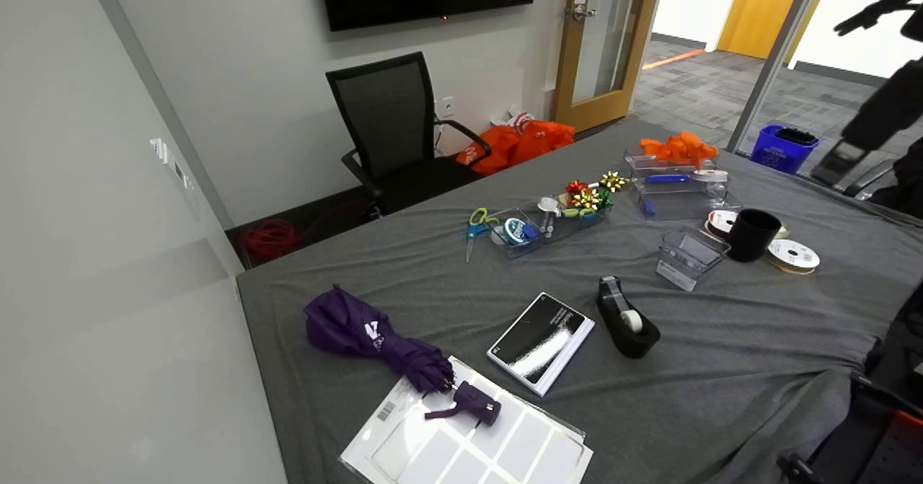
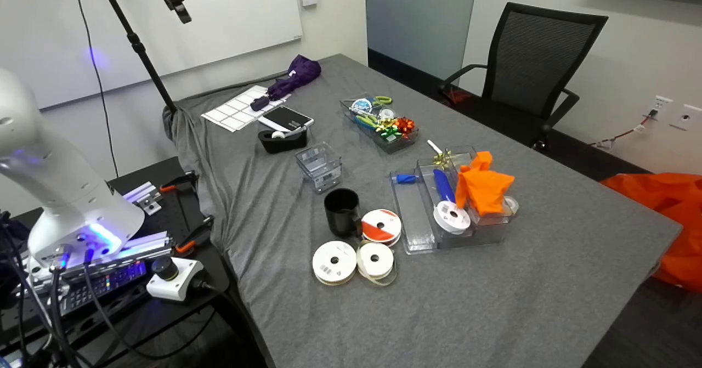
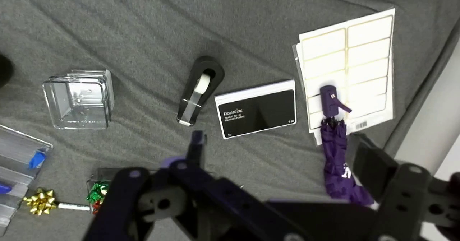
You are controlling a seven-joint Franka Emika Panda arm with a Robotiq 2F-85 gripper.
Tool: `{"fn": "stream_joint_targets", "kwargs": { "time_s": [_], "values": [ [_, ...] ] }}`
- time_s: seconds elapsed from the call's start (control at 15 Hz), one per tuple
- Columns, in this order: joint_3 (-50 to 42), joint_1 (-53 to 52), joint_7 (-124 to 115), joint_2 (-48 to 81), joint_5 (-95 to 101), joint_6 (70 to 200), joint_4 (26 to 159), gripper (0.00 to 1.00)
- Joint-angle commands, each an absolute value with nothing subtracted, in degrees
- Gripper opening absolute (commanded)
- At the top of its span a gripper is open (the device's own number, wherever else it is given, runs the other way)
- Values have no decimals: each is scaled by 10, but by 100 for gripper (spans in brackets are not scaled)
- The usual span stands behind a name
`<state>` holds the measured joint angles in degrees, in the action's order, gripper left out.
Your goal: Put the black masking tape dispenser on the black object on the left
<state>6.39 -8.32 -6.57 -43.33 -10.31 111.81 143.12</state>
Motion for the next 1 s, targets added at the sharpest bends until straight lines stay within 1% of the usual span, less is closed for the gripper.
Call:
{"fn": "stream_joint_targets", "kwargs": {
  "time_s": [0.0,0.53,0.6,0.93],
  "values": [
    [73,-51,-118,-359,-113,1175,1410,100],
    [97,6,-313,-232,-74,1225,1384,100],
    [84,-11,-283,-267,-89,1220,1407,100],
    [86,-4,-306,-238,-79,1222,1391,100]
  ]
}}
